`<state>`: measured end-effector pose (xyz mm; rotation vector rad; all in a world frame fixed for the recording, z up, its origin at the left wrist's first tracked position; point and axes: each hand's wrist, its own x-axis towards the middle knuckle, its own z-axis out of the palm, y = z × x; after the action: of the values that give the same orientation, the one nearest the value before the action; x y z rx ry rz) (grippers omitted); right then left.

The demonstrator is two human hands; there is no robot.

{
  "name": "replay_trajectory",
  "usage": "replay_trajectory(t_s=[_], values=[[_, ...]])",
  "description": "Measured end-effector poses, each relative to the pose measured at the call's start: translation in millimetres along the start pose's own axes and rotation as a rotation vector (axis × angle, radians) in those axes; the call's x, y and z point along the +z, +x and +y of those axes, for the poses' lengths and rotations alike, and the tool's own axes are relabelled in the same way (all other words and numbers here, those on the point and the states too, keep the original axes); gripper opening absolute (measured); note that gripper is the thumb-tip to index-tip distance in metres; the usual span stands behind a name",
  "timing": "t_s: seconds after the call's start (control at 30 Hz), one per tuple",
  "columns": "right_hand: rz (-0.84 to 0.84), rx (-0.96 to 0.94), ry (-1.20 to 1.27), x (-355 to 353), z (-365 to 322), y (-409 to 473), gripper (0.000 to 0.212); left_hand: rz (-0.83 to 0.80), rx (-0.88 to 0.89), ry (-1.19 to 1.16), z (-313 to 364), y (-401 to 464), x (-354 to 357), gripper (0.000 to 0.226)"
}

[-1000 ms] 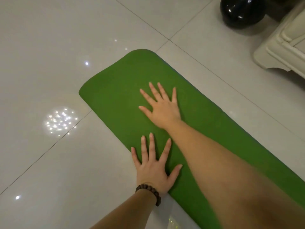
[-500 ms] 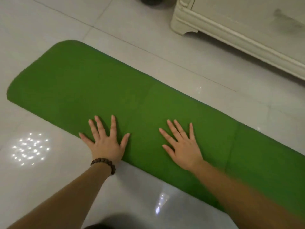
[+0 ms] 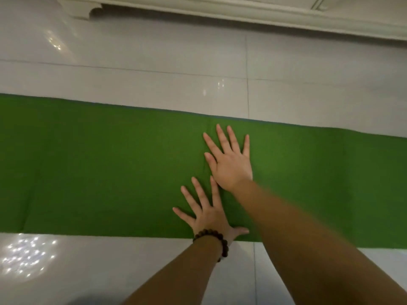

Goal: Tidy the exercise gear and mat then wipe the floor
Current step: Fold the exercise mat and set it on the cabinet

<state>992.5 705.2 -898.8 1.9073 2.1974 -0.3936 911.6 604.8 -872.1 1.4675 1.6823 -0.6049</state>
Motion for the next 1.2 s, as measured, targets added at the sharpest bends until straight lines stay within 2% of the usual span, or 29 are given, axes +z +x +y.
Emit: replay_trajectory(t_s=[0.13,0.23,0.33,0.4,0.5,0.57,0.63,0.7,0.77,0.83,0.9,0.97,1.03,1.1,1.2], values=[[-0.082,-0.053,0.055,-1.8,8.7,3.4,0.053,-0.006,-0.065,0.027,5.5,0.7,-0.3,0.152],[-0.203,-0.177,0.072,-14.3,22.6,7.9,0.057,0.0,-0.094,0.033,10.2,-1.8,-4.8,0.153],[-0.25,-0.305,0.009,-22.5,70.8,-6.5,0.06,0.009,-0.122,0.056,15.6,-5.4,-6.5,0.155],[-0.218,-0.269,-0.013,-18.3,127.3,-31.4,0.059,0.03,-0.141,0.089,19.6,-8.4,-5.5,0.155],[-0.156,-0.033,-0.048,-6.7,231.3,-83.9,0.055,0.064,-0.156,0.125,23.9,-10.7,-2.2,0.155],[-0.127,0.267,0.035,3.4,290.7,-122.1,0.054,0.077,-0.153,0.13,24.7,-10.8,-2.0,0.155],[-0.126,0.559,0.159,9.5,324.1,-151.2,0.054,0.088,-0.157,0.135,26.0,-12.0,-1.5,0.154],[-0.114,0.685,0.22,13.1,324.3,-162.3,0.055,0.102,-0.153,0.145,27.2,-13.0,-0.6,0.152],[-0.049,0.596,0.222,13.8,295.9,-164.3,0.056,0.115,-0.153,0.152,28.8,-15.2,-0.2,0.15],[0.008,0.316,0.149,20.0,249.2,-171.7,0.057,0.128,-0.15,0.153,29.3,-17.5,2.5,0.148],[-0.014,0.051,0.07,35.4,206.8,-187.3,0.055,0.153,-0.148,0.151,27.3,-17.5,6.9,0.145],[-0.018,-0.031,0.019,50.8,203.4,-204.7,0.054,0.191,-0.144,0.137,26.0,-19.4,9.9,0.138],[0.016,0.113,0.039,61.6,239.5,-224.9,0.053,0.285,-0.114,0.07,30.3,-21.2,15.7,0.122],[0.021,0.358,0.053,68.6,293.4,-250.9,0.055,0.423,-0.043,0.016,46.0,-25.5,28.9,0.107],[-0.002,0.695,0.166,67.3,355.8,-280.8,0.053,0.521,0.184,0.108,94.6,-38.5,65.8,0.088]])
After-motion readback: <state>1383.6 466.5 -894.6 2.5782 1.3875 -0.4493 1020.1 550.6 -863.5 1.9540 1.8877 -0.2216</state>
